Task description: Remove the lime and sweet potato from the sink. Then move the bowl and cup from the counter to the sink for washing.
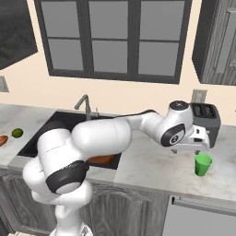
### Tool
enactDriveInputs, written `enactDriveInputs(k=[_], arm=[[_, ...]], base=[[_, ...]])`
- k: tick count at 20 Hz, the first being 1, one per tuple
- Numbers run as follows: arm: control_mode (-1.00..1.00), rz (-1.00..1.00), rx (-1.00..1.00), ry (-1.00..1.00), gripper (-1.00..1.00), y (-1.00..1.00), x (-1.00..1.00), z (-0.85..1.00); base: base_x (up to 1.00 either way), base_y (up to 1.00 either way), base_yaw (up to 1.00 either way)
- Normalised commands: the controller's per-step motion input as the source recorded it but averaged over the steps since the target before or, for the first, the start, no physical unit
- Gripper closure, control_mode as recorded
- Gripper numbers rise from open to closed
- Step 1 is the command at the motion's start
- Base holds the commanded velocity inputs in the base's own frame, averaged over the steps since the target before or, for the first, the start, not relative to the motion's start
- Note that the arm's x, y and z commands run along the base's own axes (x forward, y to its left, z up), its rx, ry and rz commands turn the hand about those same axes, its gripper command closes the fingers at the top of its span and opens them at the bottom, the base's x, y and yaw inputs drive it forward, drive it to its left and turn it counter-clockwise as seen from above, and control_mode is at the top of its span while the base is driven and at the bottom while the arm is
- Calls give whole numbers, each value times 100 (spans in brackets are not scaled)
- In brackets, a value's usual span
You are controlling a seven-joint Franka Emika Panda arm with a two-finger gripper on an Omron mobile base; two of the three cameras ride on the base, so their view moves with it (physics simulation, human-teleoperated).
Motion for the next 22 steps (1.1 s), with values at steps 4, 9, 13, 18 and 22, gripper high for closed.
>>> enactDriveInputs(k=[4, 9, 13, 18, 22], arm=[[-100, 0, 0, 0, -100, -13, 6, -9], [-100, 0, 1, 0, -100, -8, 3, -8], [-100, 0, 1, 0, -100, -7, 2, -9], [-100, 0, 2, 1, -100, -3, 2, -9], [-100, 0, 0, 0, -100, -6, 7, -10]], base=[[0, 0, 0], [0, 0, 0], [0, 0, 0], [0, 0, 0], [0, 0, 0]])
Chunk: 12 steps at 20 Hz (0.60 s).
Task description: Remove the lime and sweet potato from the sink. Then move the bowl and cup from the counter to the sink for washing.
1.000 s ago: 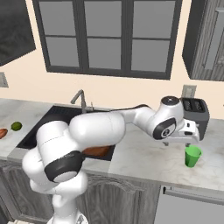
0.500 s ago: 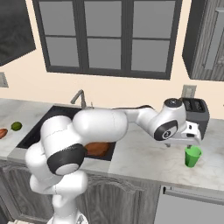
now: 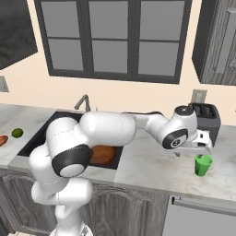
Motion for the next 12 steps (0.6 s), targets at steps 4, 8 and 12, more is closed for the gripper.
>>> enactDriveInputs(k=[4, 8, 12], arm=[[-100, 0, 0, 0, -100, -3, 10, -10], [-100, 0, 0, 1, -100, -2, 11, -12], [-100, 0, 0, 2, -100, -6, 10, -10]], base=[[0, 0, 0], [0, 0, 0], [0, 0, 0]])
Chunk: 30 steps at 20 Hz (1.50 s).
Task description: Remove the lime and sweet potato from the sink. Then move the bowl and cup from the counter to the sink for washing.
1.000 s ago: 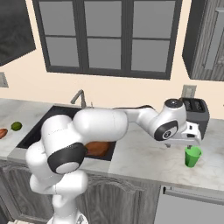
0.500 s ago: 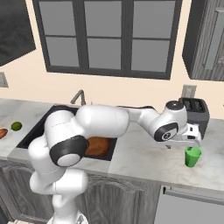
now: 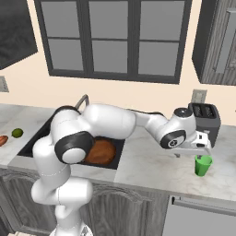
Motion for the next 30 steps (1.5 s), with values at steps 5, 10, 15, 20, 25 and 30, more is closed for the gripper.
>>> enactDriveInputs(k=[5, 10, 15, 20, 25, 30], arm=[[-100, 0, 0, 3, -100, -15, 6, -5], [-100, 0, 0, 3, -100, -17, 5, -2], [-100, 0, 0, 2, -100, -11, 6, -4], [-100, 0, 0, 1, -100, -4, 6, -3], [-100, 0, 2, 1, -100, 0, 5, -5], [-100, 0, 4, 0, -100, 0, 2, -7]], base=[[0, 0, 0], [0, 0, 0], [0, 0, 0], [0, 0, 0], [0, 0, 0], [0, 0, 0]])
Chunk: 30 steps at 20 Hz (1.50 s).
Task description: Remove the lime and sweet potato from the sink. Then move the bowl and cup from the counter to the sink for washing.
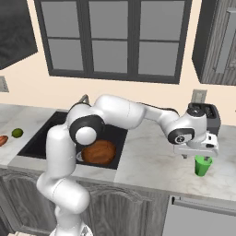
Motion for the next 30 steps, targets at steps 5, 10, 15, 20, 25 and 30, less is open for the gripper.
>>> enactDriveInputs(k=[5, 10, 15, 20, 25, 30], arm=[[-100, 0, 3, 2, -100, 0, 5, -9], [-100, 0, 1, 0, -100, 0, 9, -9], [-100, 0, 0, 0, -100, 0, 13, -8], [-100, 0, 0, 0, -100, 0, 15, -10], [-100, 1, 0, 2, -100, -5, 17, -11], [-100, 1, 0, 1, -100, -11, 16, -8]], base=[[0, 0, 0], [0, 0, 0], [0, 0, 0], [0, 0, 0], [0, 0, 0], [0, 0, 0]])
